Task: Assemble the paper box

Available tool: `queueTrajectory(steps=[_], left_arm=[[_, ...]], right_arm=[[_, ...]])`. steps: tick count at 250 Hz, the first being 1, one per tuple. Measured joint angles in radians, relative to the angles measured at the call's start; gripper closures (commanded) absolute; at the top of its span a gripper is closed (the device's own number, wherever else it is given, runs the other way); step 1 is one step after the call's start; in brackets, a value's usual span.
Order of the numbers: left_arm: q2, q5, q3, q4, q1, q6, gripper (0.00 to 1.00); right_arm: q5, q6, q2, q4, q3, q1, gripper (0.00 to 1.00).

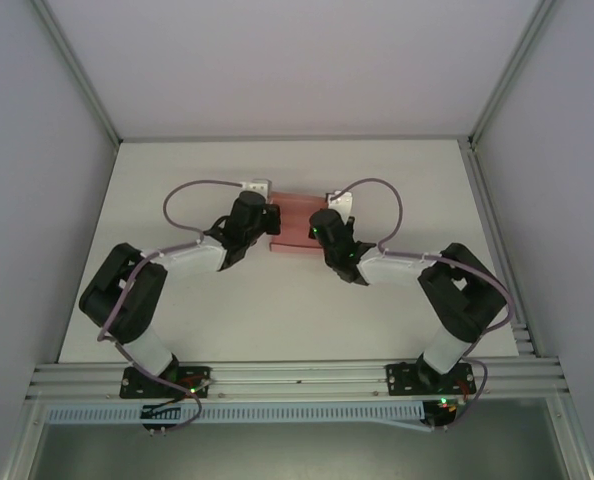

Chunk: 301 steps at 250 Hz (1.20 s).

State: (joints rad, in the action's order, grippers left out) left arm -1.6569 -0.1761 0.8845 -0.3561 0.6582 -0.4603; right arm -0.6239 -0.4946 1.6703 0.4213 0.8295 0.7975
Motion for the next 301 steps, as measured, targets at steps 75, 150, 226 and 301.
queueTrajectory(steps=[75, 150, 226, 301], left_arm=[[0.072, 0.016, -0.184, -0.149, 0.036, -0.020, 0.95], [0.177, 0.065, -0.297, -0.164, 0.084, -0.005, 0.27], [0.352, 0.045, -0.311, -0.076, 0.106, -0.001, 0.00], [0.515, -0.006, -0.274, 0.179, 0.137, -0.002, 0.00]], right_arm=[[-0.053, 0.004, -0.030, 0.127, -0.142, 0.067, 0.93], [-0.072, 0.040, -0.070, 0.167, -0.230, 0.139, 0.74], [-0.072, 0.065, -0.178, 0.060, -0.230, 0.205, 0.40], [-0.004, 0.045, -0.425, -0.135, -0.270, 0.262, 0.00]])
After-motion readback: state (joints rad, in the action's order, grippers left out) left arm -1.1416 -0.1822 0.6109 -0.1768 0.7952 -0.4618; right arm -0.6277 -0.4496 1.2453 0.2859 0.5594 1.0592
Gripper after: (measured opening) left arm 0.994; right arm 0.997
